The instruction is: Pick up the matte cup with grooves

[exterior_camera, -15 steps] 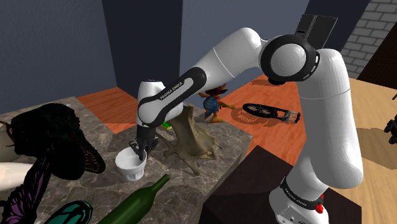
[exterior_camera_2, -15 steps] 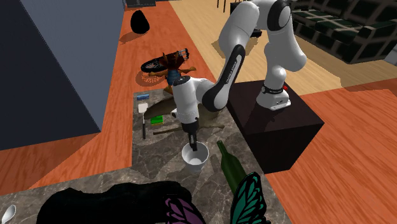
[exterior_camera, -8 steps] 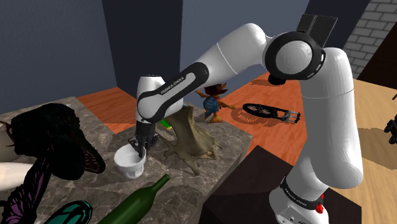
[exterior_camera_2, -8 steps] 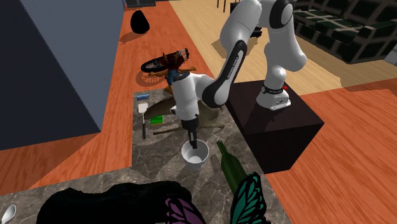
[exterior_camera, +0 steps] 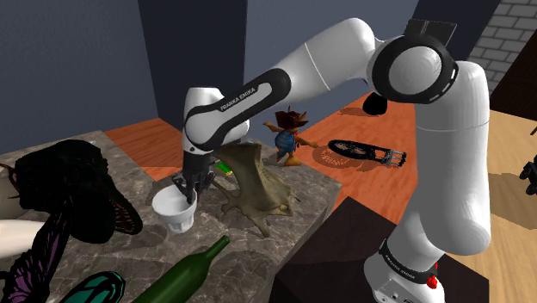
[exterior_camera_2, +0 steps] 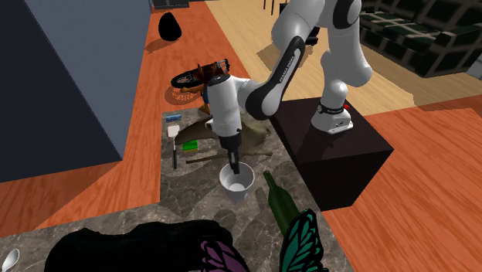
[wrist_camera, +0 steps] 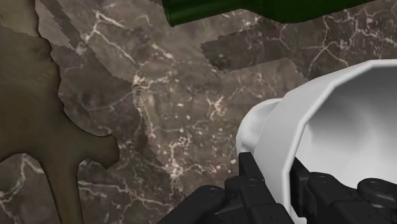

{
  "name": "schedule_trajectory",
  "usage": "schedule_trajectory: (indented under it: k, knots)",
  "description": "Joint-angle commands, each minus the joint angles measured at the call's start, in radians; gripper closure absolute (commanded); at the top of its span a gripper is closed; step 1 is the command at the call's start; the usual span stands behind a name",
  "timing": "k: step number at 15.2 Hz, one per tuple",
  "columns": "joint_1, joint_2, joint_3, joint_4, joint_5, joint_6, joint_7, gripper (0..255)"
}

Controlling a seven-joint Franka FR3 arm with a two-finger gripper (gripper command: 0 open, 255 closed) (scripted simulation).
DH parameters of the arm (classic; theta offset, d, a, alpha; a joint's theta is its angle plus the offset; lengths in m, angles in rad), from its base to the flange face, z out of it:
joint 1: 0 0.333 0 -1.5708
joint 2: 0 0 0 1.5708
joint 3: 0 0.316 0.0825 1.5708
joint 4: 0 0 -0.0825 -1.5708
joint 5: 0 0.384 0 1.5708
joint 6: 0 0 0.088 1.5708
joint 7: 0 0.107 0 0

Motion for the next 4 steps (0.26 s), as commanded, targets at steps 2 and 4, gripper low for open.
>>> schedule_trajectory:
  k: [2,4]
  knots:
    - [-0.001,-0.023,0.002,0.010,0.001,-0.032,0.007,255]
    - [-0.001,-0.024,0.002,0.010,0.001,-0.033,0.007,255]
